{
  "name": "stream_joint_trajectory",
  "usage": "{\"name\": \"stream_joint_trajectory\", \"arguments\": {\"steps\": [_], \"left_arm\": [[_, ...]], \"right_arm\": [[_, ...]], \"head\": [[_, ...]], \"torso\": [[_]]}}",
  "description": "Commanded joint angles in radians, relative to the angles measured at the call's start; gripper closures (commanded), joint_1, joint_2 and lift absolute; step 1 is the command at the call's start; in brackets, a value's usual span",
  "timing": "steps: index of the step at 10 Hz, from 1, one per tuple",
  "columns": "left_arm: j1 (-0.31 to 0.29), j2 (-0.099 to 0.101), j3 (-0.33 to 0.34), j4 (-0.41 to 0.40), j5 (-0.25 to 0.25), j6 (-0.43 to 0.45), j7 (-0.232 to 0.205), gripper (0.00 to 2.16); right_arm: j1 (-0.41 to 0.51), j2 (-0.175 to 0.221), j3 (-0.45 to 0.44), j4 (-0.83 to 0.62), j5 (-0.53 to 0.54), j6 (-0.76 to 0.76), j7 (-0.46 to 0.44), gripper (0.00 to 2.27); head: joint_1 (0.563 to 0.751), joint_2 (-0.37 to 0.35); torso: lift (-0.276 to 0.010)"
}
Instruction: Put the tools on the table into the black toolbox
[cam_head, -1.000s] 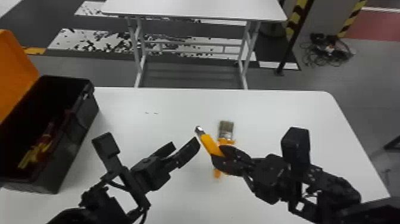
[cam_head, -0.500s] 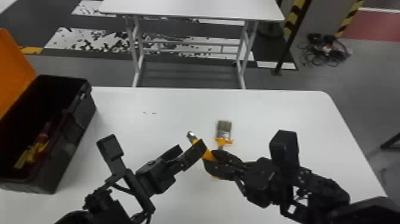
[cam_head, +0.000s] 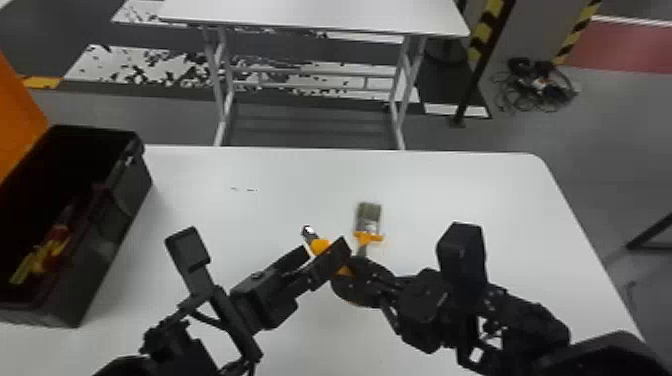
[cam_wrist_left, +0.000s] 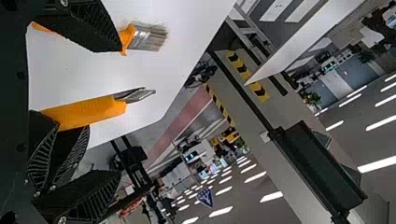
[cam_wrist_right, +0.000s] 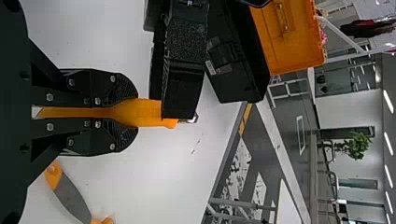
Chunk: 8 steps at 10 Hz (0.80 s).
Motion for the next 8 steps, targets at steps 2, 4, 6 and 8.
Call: {"name": "stream_joint_trajectory", "arguments": {"steps": [2, 4, 6, 8], "left_arm": [[-0.001, -0.001, -0.01, 0.0, -0.003, -0.003, 0.0, 0.07], [-0.001, -0.001, -0.011, 0.002, -0.008, -0.003, -0.012, 0.14], [-0.008, 0.002, -0.002, 0.003, -0.003, 0.0, -0.017, 0.36], [-0.01, 0.003, -0.002, 0.003, 0.0, 0.0, -0.02, 1.12]], "right_arm": [[-0.006, 0.002, 0.017, 0.0, 0.003, 0.004, 0.0, 2.25], [-0.009, 0.003, 0.017, 0.0, 0.005, 0.016, 0.0, 2.25], [-0.011, 0.005, 0.019, 0.0, 0.003, 0.022, 0.0, 2.25], [-0.011, 0.006, 0.019, 0.0, 0.003, 0.029, 0.0, 2.25]], "head": [[0.695, -0.085], [0.695, -0.083], [0.695, -0.086], [0.695, -0.08]], "torso": [[-0.075], [-0.075], [-0.075], [-0.075]]}}
